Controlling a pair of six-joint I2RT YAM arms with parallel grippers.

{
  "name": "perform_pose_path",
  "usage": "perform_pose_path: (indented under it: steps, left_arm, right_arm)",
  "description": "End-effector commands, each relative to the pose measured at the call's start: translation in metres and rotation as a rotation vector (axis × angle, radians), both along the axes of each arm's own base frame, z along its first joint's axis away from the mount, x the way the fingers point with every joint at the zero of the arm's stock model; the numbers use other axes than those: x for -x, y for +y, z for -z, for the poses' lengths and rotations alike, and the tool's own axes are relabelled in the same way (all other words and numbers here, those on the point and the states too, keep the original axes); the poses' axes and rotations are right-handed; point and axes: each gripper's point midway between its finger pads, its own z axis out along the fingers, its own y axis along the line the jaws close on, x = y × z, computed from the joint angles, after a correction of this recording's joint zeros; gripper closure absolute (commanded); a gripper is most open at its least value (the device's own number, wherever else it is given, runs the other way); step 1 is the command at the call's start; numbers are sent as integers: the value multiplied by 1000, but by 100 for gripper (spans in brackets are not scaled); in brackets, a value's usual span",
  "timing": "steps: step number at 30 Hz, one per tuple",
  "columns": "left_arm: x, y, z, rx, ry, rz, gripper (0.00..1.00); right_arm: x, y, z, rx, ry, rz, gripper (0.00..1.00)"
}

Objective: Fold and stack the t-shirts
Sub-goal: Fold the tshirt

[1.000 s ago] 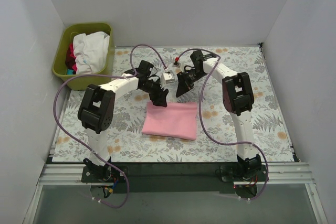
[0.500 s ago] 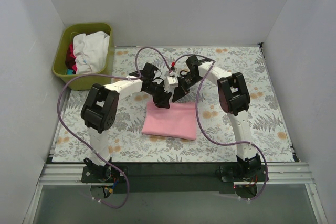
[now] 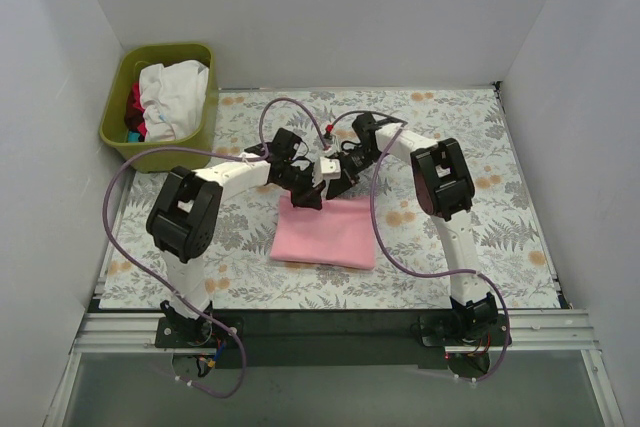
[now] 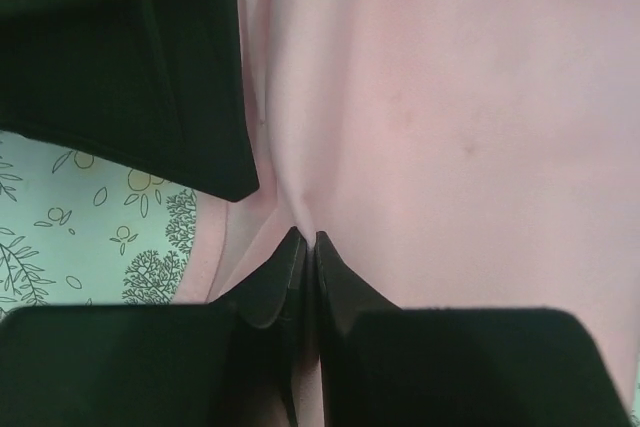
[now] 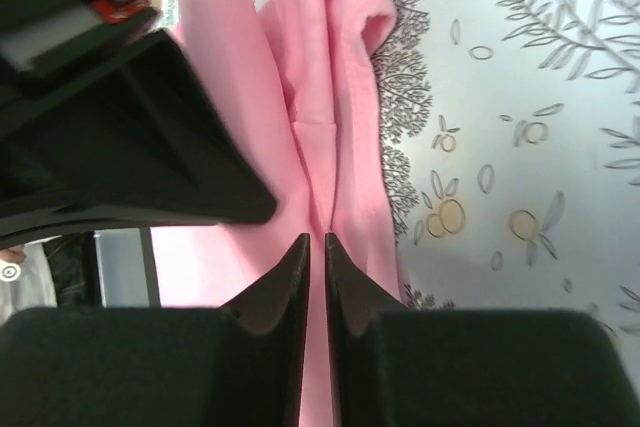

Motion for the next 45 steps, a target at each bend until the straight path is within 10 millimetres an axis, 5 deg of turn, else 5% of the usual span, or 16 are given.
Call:
perform_pose_path:
  steps: [1, 19, 28, 34, 38, 45]
  left_arm:
    - [4, -10, -48, 86, -144, 64, 100]
    - [-26, -18, -68, 103, -283, 49, 100]
    - [-38, -15, -56, 97, -298, 26, 100]
    - [-43, -11, -51, 94, -361, 11, 100]
    - [-45, -9, -55, 89, -382, 10, 77]
    - [-51, -5, -78, 94, -431, -31, 61]
  right_arm:
    - [21, 7, 7, -49, 104, -26, 85]
    - [49, 2, 32, -25, 162, -65, 86]
    - [50, 0, 30, -18, 135, -71, 86]
    - [19, -4, 12, 43, -25, -47, 79]
    - [-4, -9, -5, 112, -174, -34, 62]
    - [-45, -31, -22, 272, -424, -8, 42]
